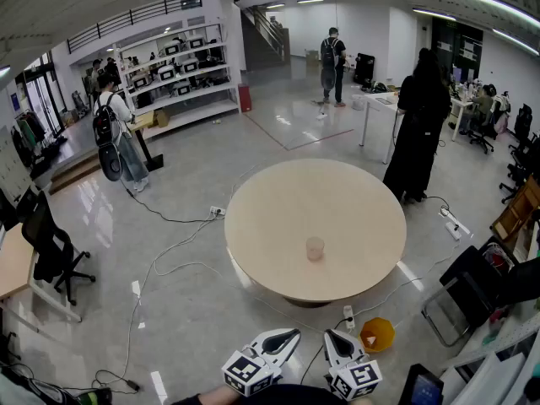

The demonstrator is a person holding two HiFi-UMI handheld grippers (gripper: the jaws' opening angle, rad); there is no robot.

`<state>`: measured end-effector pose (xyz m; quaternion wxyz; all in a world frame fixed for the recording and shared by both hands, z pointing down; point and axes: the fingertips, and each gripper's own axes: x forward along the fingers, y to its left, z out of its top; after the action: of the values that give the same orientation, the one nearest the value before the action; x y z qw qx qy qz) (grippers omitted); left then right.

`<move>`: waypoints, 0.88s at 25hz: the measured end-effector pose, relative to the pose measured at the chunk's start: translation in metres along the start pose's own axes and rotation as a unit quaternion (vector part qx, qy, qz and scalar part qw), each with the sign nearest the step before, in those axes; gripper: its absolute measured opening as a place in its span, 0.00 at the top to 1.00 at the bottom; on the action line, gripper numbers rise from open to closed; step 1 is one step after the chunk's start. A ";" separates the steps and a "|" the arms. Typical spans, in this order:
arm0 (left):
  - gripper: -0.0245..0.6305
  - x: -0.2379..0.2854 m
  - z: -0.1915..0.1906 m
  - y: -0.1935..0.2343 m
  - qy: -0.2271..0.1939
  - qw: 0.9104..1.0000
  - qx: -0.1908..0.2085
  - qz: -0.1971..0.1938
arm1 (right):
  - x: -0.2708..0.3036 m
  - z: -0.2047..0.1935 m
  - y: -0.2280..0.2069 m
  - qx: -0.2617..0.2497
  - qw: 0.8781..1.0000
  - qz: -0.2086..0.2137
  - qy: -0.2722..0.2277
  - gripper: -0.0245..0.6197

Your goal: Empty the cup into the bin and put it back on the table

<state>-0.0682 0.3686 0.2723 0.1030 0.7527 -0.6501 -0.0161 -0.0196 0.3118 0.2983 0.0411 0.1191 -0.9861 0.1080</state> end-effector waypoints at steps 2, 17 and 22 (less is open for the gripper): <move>0.92 -0.001 0.001 0.000 0.001 1.000 -0.001 0.001 | 0.000 -0.001 0.002 -0.001 1.000 0.000 0.000 0.94; 0.92 -0.003 -0.004 0.002 0.004 1.000 -0.010 0.002 | 0.003 -0.002 0.001 0.028 1.000 -0.004 -0.005 0.94; 0.92 -0.001 -0.007 0.004 0.002 1.000 -0.012 -0.004 | 0.006 -0.007 0.000 0.035 0.999 -0.005 -0.004 0.94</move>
<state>-0.0707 0.3702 0.2798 0.1132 0.7540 -0.6467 -0.0229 -0.0247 0.3122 0.3058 0.0333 0.1256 -0.9813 0.1418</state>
